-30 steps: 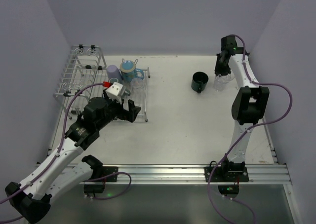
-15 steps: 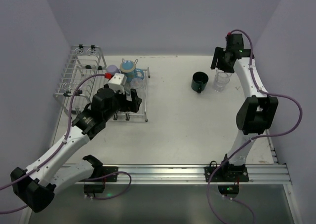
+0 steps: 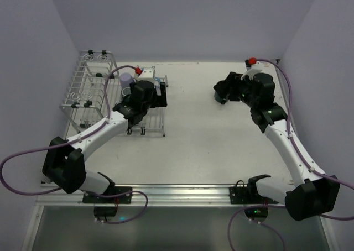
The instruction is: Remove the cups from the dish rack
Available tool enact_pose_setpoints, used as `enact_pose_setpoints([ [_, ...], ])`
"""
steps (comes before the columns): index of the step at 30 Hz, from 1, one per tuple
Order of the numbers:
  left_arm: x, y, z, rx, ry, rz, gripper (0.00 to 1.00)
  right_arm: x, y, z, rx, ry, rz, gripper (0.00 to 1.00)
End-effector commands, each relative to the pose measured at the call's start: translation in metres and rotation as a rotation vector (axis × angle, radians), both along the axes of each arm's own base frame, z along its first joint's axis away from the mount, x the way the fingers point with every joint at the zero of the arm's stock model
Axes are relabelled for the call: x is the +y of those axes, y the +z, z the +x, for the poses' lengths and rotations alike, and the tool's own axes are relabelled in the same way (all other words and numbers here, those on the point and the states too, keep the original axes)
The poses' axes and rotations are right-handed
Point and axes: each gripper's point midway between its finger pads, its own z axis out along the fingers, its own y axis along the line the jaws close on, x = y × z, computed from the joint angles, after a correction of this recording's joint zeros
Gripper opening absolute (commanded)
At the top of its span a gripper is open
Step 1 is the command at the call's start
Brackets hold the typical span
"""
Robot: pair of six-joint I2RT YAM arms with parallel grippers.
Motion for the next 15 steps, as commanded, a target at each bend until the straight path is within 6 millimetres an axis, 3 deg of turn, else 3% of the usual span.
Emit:
enact_pose_setpoints([
  [1, 0.003, 0.041, 0.041, -0.150, 0.117, -0.011, 1.00, 0.012, 0.003, -0.002, -0.045, 0.039, 0.086, 0.63],
  [3, 0.005, 0.043, 0.053, -0.153, 0.133, 0.004, 1.00, 0.013, 0.011, -0.005, -0.069, 0.049, 0.095, 0.62],
  [7, 0.011, 0.020, 0.070, -0.105, 0.151, 0.047, 1.00, 0.013, 0.016, -0.007, -0.082, 0.051, 0.099, 0.62],
  [15, 0.012, -0.009, 0.081, -0.054, 0.141, 0.083, 0.97, 0.020, 0.014, -0.007, -0.075, 0.085, 0.120, 0.60],
])
